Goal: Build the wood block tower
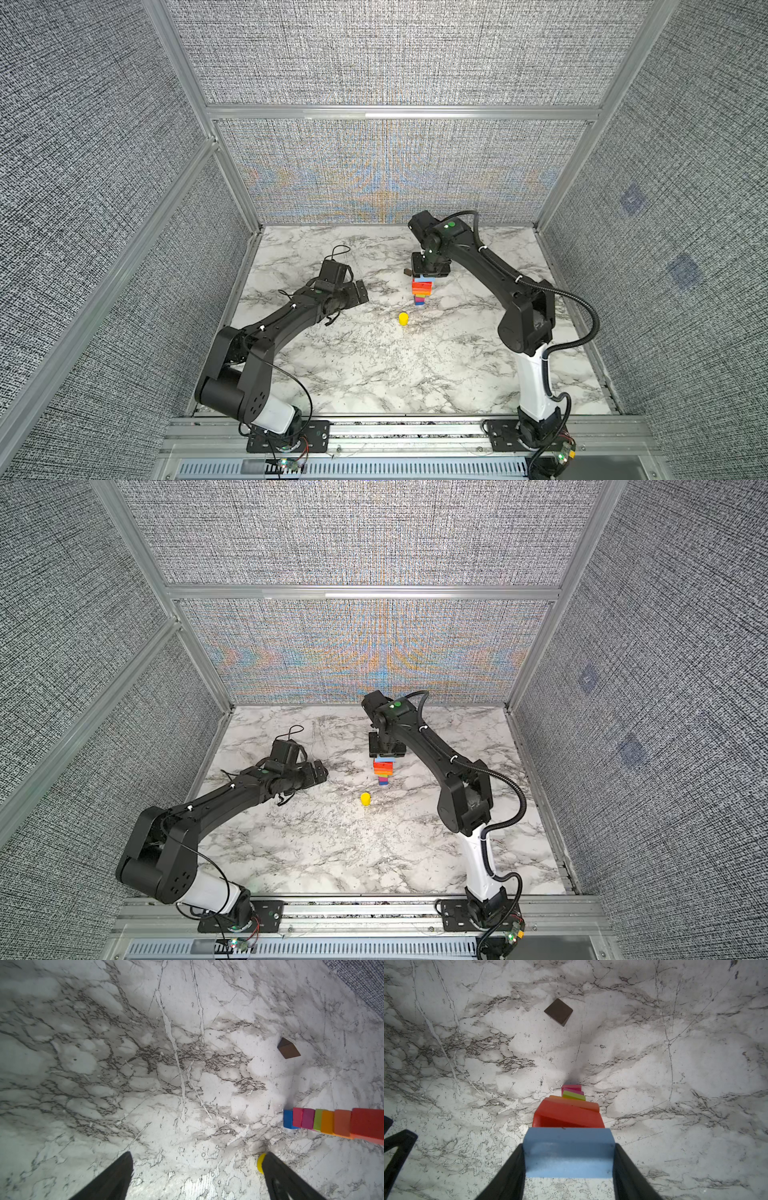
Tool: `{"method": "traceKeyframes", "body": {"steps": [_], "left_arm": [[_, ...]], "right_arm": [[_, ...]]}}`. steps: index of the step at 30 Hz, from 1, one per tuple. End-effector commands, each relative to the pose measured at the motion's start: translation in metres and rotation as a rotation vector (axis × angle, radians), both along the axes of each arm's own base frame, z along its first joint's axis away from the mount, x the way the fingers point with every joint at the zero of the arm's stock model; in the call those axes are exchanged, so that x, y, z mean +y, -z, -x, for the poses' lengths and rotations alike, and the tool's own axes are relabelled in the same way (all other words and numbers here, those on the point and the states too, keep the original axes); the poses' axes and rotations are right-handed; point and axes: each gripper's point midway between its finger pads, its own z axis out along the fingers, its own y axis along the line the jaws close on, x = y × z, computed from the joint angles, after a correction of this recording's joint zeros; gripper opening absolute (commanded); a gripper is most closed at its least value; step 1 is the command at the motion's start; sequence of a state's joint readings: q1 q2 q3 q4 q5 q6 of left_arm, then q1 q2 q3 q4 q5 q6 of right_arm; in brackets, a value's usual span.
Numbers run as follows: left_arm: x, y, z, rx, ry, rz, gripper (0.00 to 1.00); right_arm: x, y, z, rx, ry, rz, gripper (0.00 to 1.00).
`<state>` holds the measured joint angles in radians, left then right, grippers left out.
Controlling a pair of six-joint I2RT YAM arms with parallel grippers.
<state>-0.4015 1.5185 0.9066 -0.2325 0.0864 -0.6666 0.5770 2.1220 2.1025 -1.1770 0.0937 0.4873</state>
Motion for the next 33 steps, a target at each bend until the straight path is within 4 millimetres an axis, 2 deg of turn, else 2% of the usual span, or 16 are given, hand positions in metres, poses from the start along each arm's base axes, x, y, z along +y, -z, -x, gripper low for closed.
{"method": "traceKeyframes", "body": {"steps": [1, 17, 26, 33], "left_arm": [[-0.0020, -0.0023, -0.0014, -0.008, 0.001, 0.015, 0.99], [-0.0055, -0.0029, -0.0006, -0.004, 0.016, 0.030, 0.99], [-0.0060, -0.0035, 0.0005, -0.003, 0.018, 0.036, 0.99], [-0.0066, -0.0065, 0.0008, -0.016, 0.026, 0.040, 0.99]], "right_arm": [[0.0030, -0.0035, 0.0015, -0.001, 0.004, -0.018, 0.50], [0.0044, -0.0024, 0.0045, 0.001, 0.008, -0.029, 0.53], [0.0038, 0.0024, 0.0046, 0.008, 0.006, -0.020, 0.57], [0.0023, 0.0027, 0.0045, 0.007, 0.006, -0.011, 0.64]]}}
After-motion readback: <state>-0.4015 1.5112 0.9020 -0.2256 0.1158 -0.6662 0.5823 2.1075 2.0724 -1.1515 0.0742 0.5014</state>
